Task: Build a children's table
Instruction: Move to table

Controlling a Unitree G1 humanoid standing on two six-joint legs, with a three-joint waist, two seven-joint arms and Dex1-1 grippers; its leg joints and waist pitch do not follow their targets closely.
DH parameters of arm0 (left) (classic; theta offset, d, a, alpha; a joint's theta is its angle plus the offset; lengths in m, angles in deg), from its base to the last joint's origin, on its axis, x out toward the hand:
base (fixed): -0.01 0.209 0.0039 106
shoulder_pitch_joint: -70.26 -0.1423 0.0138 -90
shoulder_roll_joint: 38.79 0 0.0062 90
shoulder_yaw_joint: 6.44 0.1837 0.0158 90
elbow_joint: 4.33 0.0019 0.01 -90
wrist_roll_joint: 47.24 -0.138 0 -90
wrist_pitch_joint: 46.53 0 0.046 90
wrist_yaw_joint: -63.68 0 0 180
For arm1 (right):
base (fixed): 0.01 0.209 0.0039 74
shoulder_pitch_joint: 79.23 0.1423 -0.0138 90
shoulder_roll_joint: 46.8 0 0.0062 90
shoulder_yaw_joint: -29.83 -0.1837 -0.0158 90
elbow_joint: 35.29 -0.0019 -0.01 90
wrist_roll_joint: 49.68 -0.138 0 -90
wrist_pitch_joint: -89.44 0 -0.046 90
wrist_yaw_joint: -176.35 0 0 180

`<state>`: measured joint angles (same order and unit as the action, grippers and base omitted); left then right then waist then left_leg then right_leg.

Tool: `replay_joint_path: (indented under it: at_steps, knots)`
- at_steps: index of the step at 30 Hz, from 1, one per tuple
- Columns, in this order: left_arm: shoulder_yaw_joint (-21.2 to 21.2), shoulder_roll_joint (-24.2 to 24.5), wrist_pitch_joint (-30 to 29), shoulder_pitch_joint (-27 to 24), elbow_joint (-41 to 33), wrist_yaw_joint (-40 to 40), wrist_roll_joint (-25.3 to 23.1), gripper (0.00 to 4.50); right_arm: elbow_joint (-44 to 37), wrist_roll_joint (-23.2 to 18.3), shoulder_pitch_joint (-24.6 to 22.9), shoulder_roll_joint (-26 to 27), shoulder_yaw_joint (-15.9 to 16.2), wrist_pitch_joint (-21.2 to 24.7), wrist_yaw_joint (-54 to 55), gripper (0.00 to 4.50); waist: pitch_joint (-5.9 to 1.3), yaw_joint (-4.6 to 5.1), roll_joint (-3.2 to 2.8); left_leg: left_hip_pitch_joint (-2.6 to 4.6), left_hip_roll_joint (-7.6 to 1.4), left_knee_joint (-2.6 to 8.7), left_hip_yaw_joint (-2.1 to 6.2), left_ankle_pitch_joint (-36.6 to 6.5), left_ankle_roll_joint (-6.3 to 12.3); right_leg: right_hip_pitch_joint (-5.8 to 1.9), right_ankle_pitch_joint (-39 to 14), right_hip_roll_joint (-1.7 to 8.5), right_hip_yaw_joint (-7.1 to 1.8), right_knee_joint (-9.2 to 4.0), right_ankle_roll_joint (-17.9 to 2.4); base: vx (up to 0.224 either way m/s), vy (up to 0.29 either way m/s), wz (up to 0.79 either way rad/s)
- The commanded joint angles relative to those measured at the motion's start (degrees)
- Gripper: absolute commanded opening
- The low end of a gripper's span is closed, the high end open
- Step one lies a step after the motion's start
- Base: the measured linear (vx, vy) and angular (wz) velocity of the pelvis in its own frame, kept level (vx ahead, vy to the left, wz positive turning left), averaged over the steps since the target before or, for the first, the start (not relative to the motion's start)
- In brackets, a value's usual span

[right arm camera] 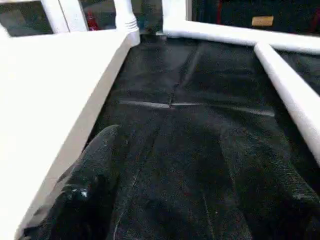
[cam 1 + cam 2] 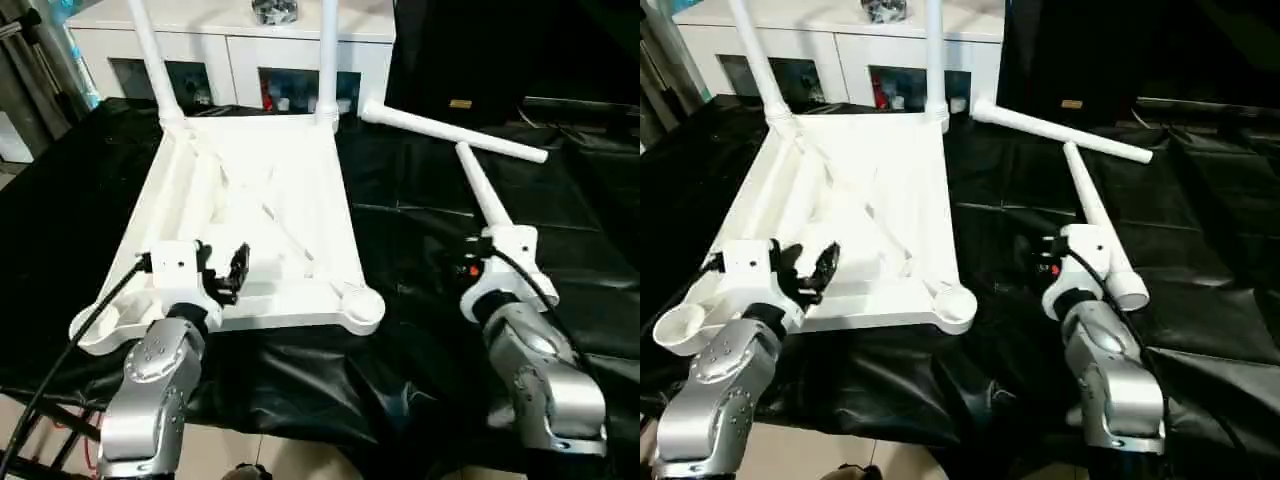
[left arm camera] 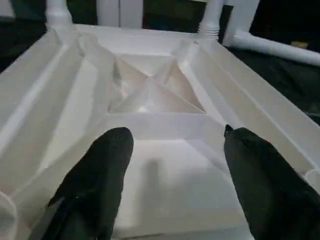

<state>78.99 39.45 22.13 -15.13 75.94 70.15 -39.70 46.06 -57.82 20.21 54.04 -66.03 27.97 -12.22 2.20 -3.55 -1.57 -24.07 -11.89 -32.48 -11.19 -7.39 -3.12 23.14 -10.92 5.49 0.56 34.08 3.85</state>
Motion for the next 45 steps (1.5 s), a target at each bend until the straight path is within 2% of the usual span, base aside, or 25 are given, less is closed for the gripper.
replay_joint_path:
  at_steps: [1, 5, 6, 8, 9, 10, 12, 13, 14, 15, 16, 17, 18, 19, 20, 21, 22, 23, 24, 25, 26, 29, 34, 41, 45]
  knots:
    - [2.04, 0.82, 1.27, 0.81, -0.11, -0.26, -1.91, 3.58, 0.84, 0.74, 0.69, -0.19, 0.73, 0.11, 0.41, 3.61, -3.33, -0.09, 0.39, 2.31, -0.28, 3.6, 0.61, -20.49, -2.92, -0.7, -15.8, 0.38, -0.35, -4.78, -3.08, 0.0, 0.0, 0.0]
    - [2.94, 1.18, 2.46, 1.92, 0.18, -0.88, -3.47, 3.58, 1.88, 3.42, 1.3, -2.0, 3.41, -0.36, 0.15, 3.61, -3.39, 0.11, 0.0, 2.67, -0.67, 3.93, 1.3, -20.83, -5.12, -0.8, -13.7, -0.56, 0.17, -4.37, -3.43, 0.0, 0.0, 0.0]
    - [2.79, 1.01, 2.28, 2.26, 0.41, -1.06, -3.45, 3.58, 2.25, 3.97, 1.47, -2.26, 3.83, -0.38, 0.28, 3.61, -2.99, 0.14, 0.33, 0.48, 0.06, 5.27, 3.41, -21.71, -5.07, -2.61, -8.72, -0.49, 2.65, -2.98, -5.2, 0.0, 0.0, 0.0]
    - [2.68, 0.9, 1.46, 2.86, 0.87, -1.27, -3.55, 3.58, 3.07, 3.73, 1.83, -1.72, 3.26, -0.77, 0.72, 3.61, -2.98, 1.98, -2.43, 1.88, -2.79, 7.48, 9.56, -32.58, -3.31, -2.85, -4.88, -1.84, 5.2, -1.03, -11.4, -0.008, -0.029, 0.21]
    - [2.66, 0.89, 1.49, 2.89, 0.91, -1.28, -3.55, 3.58, 3.12, 3.74, 1.87, -1.73, 3.27, -0.83, 0.69, 3.61, -2.82, 2.65, -2.71, 2.32, -3.66, 8.25, 11.64, -34.59, -2.55, -2.54, -5.07, -2.2, 5.48, 0.39, -13.28, -0.013, -0.109, 0.47]
    - [2.56, 0.75, 1.46, 2.96, 1.02, -1.32, -3.49, 3.58, 3.29, 3.55, 2.06, -1.79, 3.19, -0.89, 0.72, 3.61, -2.62, 3.68, -3.1, 2.56, -4.0, 9.01, 15.28, -35.73, -0.11, -2.47, -7.34, -2.41, 5.37, 2.75, -15.82, -0.013, -0.109, 0.47]
    - [2.47, 0.65, 1.08, 3.02, 1.11, -1.63, -3.58, 3.58, 3.39, 2.84, 2.23, -1.31, 2.47, -0.49, 1.09, 3.61, -2.45, 3.69, -2.36, 1.62, -0.95, 9.54, 17.34, -35.42, 2.24, -3.11, -9.34, -2.26, 4.63, 3.2, -19.82, -0.04, -0.181, 0.51]
    - [2.55, 0.75, 1.19, 3.15, 1.35, -1.64, -3.71, 3.58, 3.43, 1.76, 2.34, -0.66, 1.57, 0.28, 1.38, 3.61, -2.14, 3.01, -1.58, 0.06, 2.03, 9.53, 16.99, -34.56, 1.46, -4.01, -12.03, -1.9, 4.07, 1.46, -24.24, -0.049, -0.21, 0.58]
    - [2.55, 0.75, 1.19, 3.15, 1.35, -1.64, -3.71, 3.58, 3.43, 1.76, 2.34, -0.66, 1.57, 0.28, 1.38, 3.61, -2.13, 3.67, -0.08, 2.64, 0.35, 6.38, 14.01, -32.23, 0.08, -2.55, -14.89, -0.82, 3.0, -1.9, -27.23, -0.03, -0.282, 0.53]
    - [2.64, 0.85, 1.41, 3.26, 1.54, -1.55, -3.75, 3.58, 3.48, 1.04, 2.44, -0.25, 0.98, 0.8, 1.55, 3.61, -2.04, 3.19, 0.47, 3.19, 2.78, 3.3, 11.33, -30.24, -1.36, -1.96, -19.01, -0.48, 2.97, -4.95, -29.73, -0.103, -0.308, 0.29]
    - [3.0, 1.03, 1.79, 3.27, 1.56, -1.49, -4.17, 3.58, 3.61, 1.3, 2.6, -0.45, 1.15, 0.98, 1.72, 3.61, -0.29, 1.67, 2.14, 4.94, 7.24, -14.08, 3.54, -22.43, 2.15, 1.87, -32.95, 2.7, 4.51, -11.28, -31.31, -0.103, -0.308, 0.29]
    - [3.4, 1.21, 2.16, 3.22, 1.47, -1.37, -4.58, 3.58, 3.72, 1.53, 2.72, -0.58, 1.26, 1.35, 2.0, 3.61, -0.6, 1.41, 2.14, 1.5, 6.12, -15.28, 2.68, -20.61, 4.27, -1.43, -37.22, 3.42, 2.09, -9.6, -28.23, -0.098, -0.227, -0.08]
    - [3.48, 1.14, 2.37, 3.21, 1.49, -1.37, -4.59, 3.58, 3.89, 1.89, 2.85, -0.61, 1.34, 1.55, 2.16, 3.61, -1.1, 0.52, 2.36, -0.94, 4.73, -14.07, 3.56, -21.56, 5.97, -5.87, -37.17, 6.2, -1.17, -7.29, -22.16, 0.025, -0.154, -0.09]
    - [3.49, 1.09, 2.47, 3.21, 1.51, -1.36, -4.55, 3.58, 3.99, 2.03, 2.91, -0.59, 1.34, 1.66, 2.25, 3.61, -1.57, 0.05, 1.98, -0.27, 4.72, -12.22, 3.77, -21.52, 6.71, -6.3, -34.8, 5.82, -2.04, -6.88, -19.51, 0.025, -0.154, -0.09]
    - [3.23, 0.84, 2.35, 3.24, 1.57, -1.56, -4.3, 3.58, 4.14, 2.3, 2.99, -0.5, 1.29, 1.52, 2.53, 3.61, -2.67, 0.36, 0.78, 3.22, 3.8, -4.83, 4.41, -14.29, 10.85, -6.41, -25.26, 2.09, -0.92, -8.27, -7.7, -0.018, -0.18, 0.26]
    - [2.98, 0.69, 2.2, 3.37, 1.66, -1.69, -4.19, 3.58, 4.36, 2.66, 3.15, -0.4, 1.17, 1.17, 3.1, 3.61, -3.4, 0.04, -1.11, 5.43, 0.25, -2.07, 6.64, -8.14, 12.75, -5.06, -18.76, 0.77, 1.28, -7.42, -2.72, -0.073, -0.219, 0.21]
    - [2.84, 0.61, 2.09, 3.45, 1.7, -1.77, -4.17, 3.58, 4.51, 2.9, 3.26, -0.35, 1.11, 0.91, 3.52, 3.61, -4.47, 1.77, -1.61, 8.58, -11.22, 0.04, 12.53, 1.84, 19.79, -0.59, -8.79, 2.46, 2.37, 0.29, 1.61, -0.073, -0.219, 0.21]
    - [2.39, 0.32, 2.32, 3.61, 1.71, -1.84, -3.67, 3.58, 4.67, 2.93, 3.46, -0.45, 1.05, 0.3, 3.49, 3.61, -4.46, 2.23, -0.95, 9.04, -11.9, -0.15, 12.74, 4.98, 22.7, 0.99, -6.05, 4.38, 0.72, 2.82, 1.0, -0.043, -0.203, 0.11]
    - [2.35, 0.39, 2.25, 3.75, 1.65, -1.69, -3.56, 3.58, 4.8, 2.81, 3.63, -0.56, 1.03, -0.28, 3.17, 3.61, -3.56, 1.85, 0.24, 7.97, -5.24, -2.58, 8.43, 6.01, 21.59, 2.37, 0.22, 5.37, -1.61, 1.6, -4.76, -0.036, -0.155, 0.13]
    - [2.54, 0.55, 1.9, 3.83, 1.6, -1.51, -3.67, 3.58, 4.89, 2.96, 3.76, -0.79, 1.18, -0.56, 3.11, 3.61, -3.57, 1.28, 2.17, 2.89, 2.78, -4.29, 5.44, 1.83, 16.43, -3.12, 2.53, 5.25, -2.98, -0.78, -6.53, -0.036, -0.155, 0.13]
    - [2.84, 0.56, 2.04, 3.87, 1.69, -1.01, -3.57, 3.58, 4.94, 2.75, 3.86, -1.0, 1.38, -0.53, 2.64, 3.61, -3.1, -0.26, 1.71, 2.71, 2.46, -3.61, 5.01, -3.39, 11.78, -3.1, -6.03, 5.71, -2.88, -2.61, -6.19, -0.073, -0.123, 0.13]
    - [3.68, 0.89, 3.15, 3.73, 1.77, -0.26, -3.67, 3.58, 4.75, 2.98, 3.73, -1.32, 2.15, -0.68, 2.15, 3.61, -2.07, -0.47, 1.39, 3.93, 2.16, -1.06, 4.32, -10.4, 5.12, -2.51, -28.8, 2.41, -1.03, -4.52, -3.55, -0.083, -0.129, 0.1]
    - [9.38, 2.68, 4.54, 2.3, 0.11, 4.06, -5.95, 3.58, 4.53, 2.93, 3.47, -1.24, 2.75, -1.04, 1.87, 3.61, -2.19, 0.17, 1.09, 3.65, 0.58, 1.03, 4.48, -13.04, 3.01, -2.6, -26.53, 1.39, 0.03, -4.94, -4.27, -0.038, -0.049, 0.05]
    - [8.3, 2.04, 4.53, 2.32, 0.11, 3.49, -5.07, 3.58, 4.41, 3.03, 3.4, -1.58, 3.46, -1.17, 1.38, 3.61, -2.38, 0.72, 0.76, 3.54, -0.28, 1.52, 4.59, -14.14, 2.33, -2.91, -20.45, 1.95, 0.06, -4.44, -8.57, 0.0, 0.0, 0.0]
    - [5.99, 1.25, 5.07, 2.39, 0.1, 1.33, -3.99, 3.58, 4.34, 3.18, 3.33, -1.56, 3.47, -1.22, 1.18, 3.61, -2.51, 1.14, 0.51, 4.94, -0.66, 2.37, 4.36, -20.86, 2.03, -3.77, -20.75, 1.99, 0.13, -4.07, -11.84, 0.016, 0.006, 0.01]
